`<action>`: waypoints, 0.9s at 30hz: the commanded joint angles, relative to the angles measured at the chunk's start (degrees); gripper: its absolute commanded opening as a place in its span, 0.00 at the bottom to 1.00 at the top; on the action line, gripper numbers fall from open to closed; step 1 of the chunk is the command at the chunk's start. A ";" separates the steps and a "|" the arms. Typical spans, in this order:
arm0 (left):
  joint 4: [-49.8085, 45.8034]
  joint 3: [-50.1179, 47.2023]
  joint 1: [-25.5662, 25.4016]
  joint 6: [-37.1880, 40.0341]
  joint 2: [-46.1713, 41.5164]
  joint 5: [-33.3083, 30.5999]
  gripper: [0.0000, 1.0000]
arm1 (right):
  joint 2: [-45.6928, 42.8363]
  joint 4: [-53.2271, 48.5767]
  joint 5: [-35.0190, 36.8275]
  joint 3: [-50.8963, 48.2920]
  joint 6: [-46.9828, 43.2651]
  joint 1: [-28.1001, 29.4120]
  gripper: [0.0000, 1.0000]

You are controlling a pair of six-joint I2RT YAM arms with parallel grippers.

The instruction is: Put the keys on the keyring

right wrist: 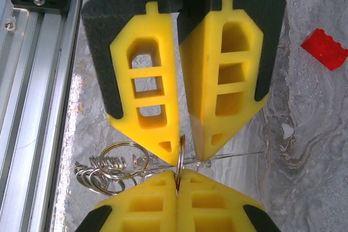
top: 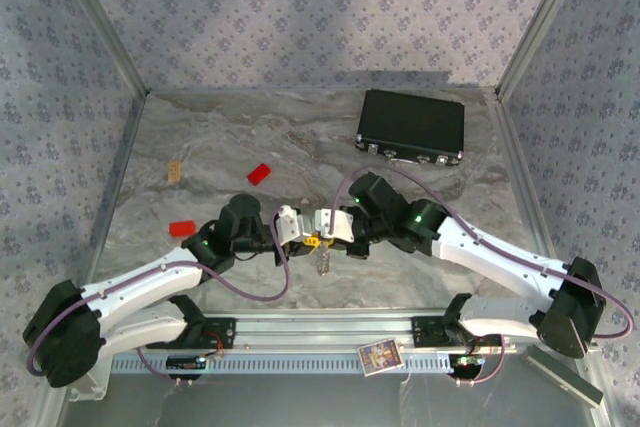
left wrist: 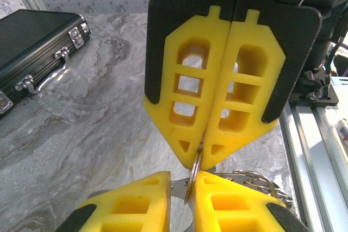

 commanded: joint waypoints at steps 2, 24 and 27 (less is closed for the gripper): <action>2.69 0.92 -0.11 0.21 -1.85 0.00 0.06 | -0.26 1.25 -1.49 1.28 0.12 1.06 0.02; 23.65 -8.67 -0.14 -9.99 -2.56 5.11 0.00 | -8.38 21.38 -14.00 -14.13 13.48 -6.43 0.32; 23.48 -8.44 -0.11 -10.03 -1.86 6.32 0.00 | -7.77 22.24 -15.45 -13.98 13.97 -6.50 0.28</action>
